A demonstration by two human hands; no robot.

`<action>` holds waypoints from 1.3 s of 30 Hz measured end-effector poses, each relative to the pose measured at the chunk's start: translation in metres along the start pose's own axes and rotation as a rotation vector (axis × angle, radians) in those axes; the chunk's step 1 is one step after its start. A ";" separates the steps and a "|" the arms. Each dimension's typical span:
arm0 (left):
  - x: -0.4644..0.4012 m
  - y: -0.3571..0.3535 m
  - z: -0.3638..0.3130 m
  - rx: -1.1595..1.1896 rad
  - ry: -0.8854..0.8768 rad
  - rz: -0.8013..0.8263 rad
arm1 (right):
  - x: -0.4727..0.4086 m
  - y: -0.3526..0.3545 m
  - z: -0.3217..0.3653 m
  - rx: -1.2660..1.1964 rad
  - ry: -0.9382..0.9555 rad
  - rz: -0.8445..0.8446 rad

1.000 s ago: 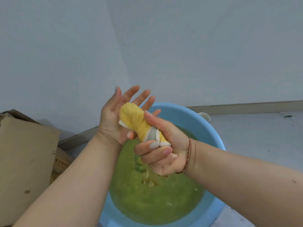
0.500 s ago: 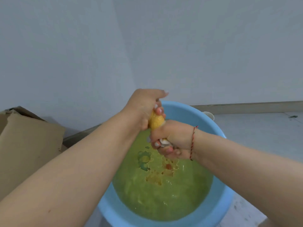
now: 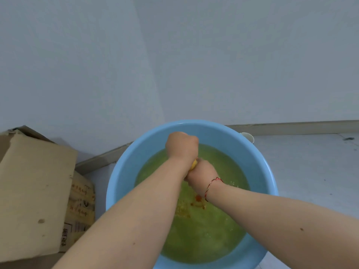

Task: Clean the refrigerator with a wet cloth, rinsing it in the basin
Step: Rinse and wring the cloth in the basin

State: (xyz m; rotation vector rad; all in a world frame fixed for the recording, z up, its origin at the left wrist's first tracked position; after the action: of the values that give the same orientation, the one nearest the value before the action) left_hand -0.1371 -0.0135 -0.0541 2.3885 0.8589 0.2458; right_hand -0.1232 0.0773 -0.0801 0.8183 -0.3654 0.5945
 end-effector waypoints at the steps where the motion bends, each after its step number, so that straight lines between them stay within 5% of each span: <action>1: 0.000 0.000 0.001 0.010 0.010 -0.017 | -0.002 0.000 0.000 0.012 0.008 -0.019; 12: 0.017 0.032 -0.032 0.420 0.486 -0.182 | 0.026 0.032 0.018 -0.050 -0.151 -0.010; 17: 0.010 0.056 -0.071 0.549 0.518 0.090 | 0.047 0.080 0.051 -0.074 -0.090 -0.112; 20: 0.008 0.078 -0.106 0.506 0.454 0.208 | 0.068 0.121 0.075 -0.107 -0.002 -0.143; 26: 0.013 0.139 -0.197 0.825 0.348 0.216 | 0.112 0.212 0.102 -0.649 -0.282 0.272; 28: 0.020 0.154 -0.235 0.849 0.337 0.273 | 0.134 0.251 0.114 -0.661 -0.330 0.238; 33: 0.031 0.176 -0.328 0.802 0.236 0.360 | 0.205 0.332 0.153 -0.235 -0.123 0.045; 39: 0.032 0.195 -0.425 0.733 0.077 0.626 | 0.272 0.438 0.178 -0.371 -0.173 -0.157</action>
State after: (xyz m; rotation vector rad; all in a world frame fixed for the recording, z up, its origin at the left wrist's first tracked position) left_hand -0.1606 0.0818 0.4043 3.3173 0.1970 0.2978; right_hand -0.1973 0.2709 0.4241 0.5349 -0.5455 0.2962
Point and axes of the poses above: each hand's wrist, its own x-axis away from the middle knuckle, its own y-axis out of the back of the hand, z = x × y, the point moved 4 cm from there along -x, towards the middle knuckle, and after that the axes turned 15 degrees about -y, right-handed, at the moved point
